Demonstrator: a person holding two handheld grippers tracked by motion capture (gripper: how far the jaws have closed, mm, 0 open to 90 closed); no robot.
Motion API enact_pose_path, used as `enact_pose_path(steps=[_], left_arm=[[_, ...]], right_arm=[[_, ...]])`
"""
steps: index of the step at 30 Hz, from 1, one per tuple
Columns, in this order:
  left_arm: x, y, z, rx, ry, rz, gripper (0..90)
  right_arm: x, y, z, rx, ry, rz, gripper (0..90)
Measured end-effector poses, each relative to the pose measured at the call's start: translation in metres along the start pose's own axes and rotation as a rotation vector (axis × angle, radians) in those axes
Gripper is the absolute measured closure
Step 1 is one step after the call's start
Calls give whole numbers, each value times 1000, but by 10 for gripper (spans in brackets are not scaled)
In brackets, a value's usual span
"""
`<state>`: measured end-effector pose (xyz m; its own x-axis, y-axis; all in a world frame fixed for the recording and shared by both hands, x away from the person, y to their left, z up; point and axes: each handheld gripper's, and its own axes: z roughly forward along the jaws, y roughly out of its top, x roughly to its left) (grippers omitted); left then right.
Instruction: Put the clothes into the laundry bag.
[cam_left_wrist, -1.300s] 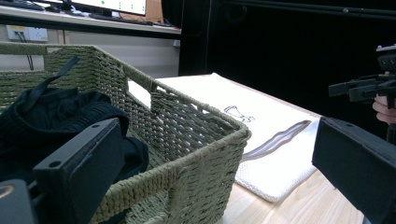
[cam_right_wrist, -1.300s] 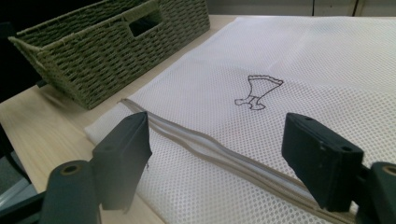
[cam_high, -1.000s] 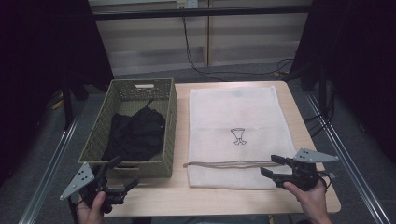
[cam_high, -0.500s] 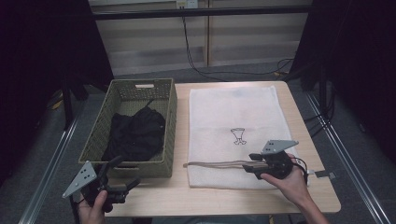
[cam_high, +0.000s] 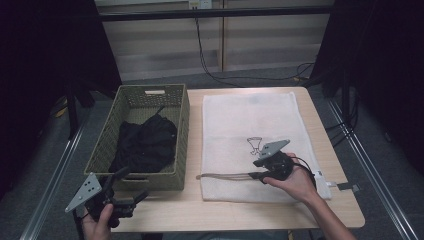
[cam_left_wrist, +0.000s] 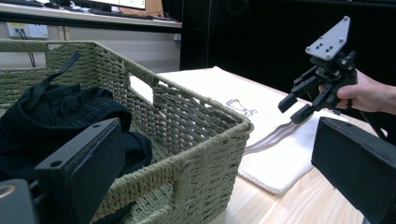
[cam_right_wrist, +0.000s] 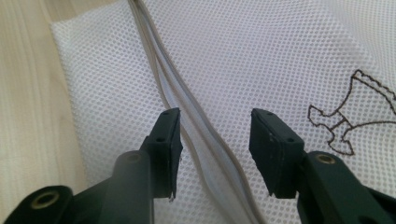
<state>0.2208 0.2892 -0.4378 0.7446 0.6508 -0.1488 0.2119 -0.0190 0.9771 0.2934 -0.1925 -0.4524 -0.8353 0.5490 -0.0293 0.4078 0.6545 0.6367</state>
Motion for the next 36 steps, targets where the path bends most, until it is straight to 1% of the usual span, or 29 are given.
enact_pose_path(steps=[2, 5, 6, 7, 9, 11, 12, 13, 14, 16, 17, 18, 19, 22, 23, 25, 27, 28, 29, 31, 32, 33, 35, 36], left_arm=[[0, 0, 0, 1, -1, 0, 25], [-1, 0, 0, -1, -4, -4, 25], [-1, 0, 0, -2, -1, -1, 25], [0, 0, 0, 1, -2, -2, 25], [0, 0, 0, -6, -3, -12, 26], [0, 0, -1, -5, -2, -11, 25], [1, 0, -1, -2, -1, -7, 25], [1, 0, -1, -6, -2, -13, 26], [1, -1, -1, -8, -12, -15, 25], [1, 0, -1, -4, -9, -13, 26], [2, 0, -1, -3, -8, -9, 25], [2, 0, -1, -3, -8, -9, 26], [2, -1, 0, -3, -7, -10, 25], [2, -1, 0, -2, -10, -9, 26], [2, -1, 0, -3, -11, -9, 25], [2, -1, -1, -2, -12, -9, 25], [2, -1, 0, -2, -13, -10, 26], [2, -1, 0, -2, -13, -10, 25], [1, -1, 0, -2, -8, -13, 25], [1, -1, 0, -8, -7, -20, 26], [2, -1, 0, -2, -6, -14, 25], [2, -1, 0, 1, -6, -12, 25], [2, -1, 0, -1, -7, -16, 25], [2, -1, 1, -1, -8, -17, 25]], right_arm=[[0, 4, 4, 11, 14, -24, 575], [-1, 7, 10, 44, 3, -53, 617], [-1, 7, 13, 55, 12, -55, 628], [-2, 7, 15, 67, 11, -63, 639], [-3, 6, 21, 92, 6, -71, 640], [-3, 4, 26, 120, -14, -91, 641], [-4, 3, 28, 128, -13, -99, 645], [-4, 2, 29, 137, -11, -94, 647], [-4, 1, 31, 140, -12, -107, 651], [-5, 1, 32, 146, -12, -110, 651], [-5, 1, 33, 155, -16, -122, 644], [-5, 1, 33, 155, -16, -122, 644], [-6, 1, 34, 157, -23, -135, 623], [-6, 0, 36, 160, -14, -132, 592], [-8, -1, 36, 154, -7, -136, 579], [-10, -3, 36, 149, 14, -128, 536], [-11, -4, 35, 149, 38, -120, 524], [-11, -4, 35, 150, 46, -125, 509], [-12, -4, 35, 152, 52, -133, 496], [-12, -3, 36, 155, 56, -133, 496], [-12, -3, 36, 156, 58, -133, 496], [-13, -2, 36, 161, 69, -119, 561], [-13, -2, 36, 165, 93, -109, 679], [-13, -2, 36, 159, 98, -111, 704]])
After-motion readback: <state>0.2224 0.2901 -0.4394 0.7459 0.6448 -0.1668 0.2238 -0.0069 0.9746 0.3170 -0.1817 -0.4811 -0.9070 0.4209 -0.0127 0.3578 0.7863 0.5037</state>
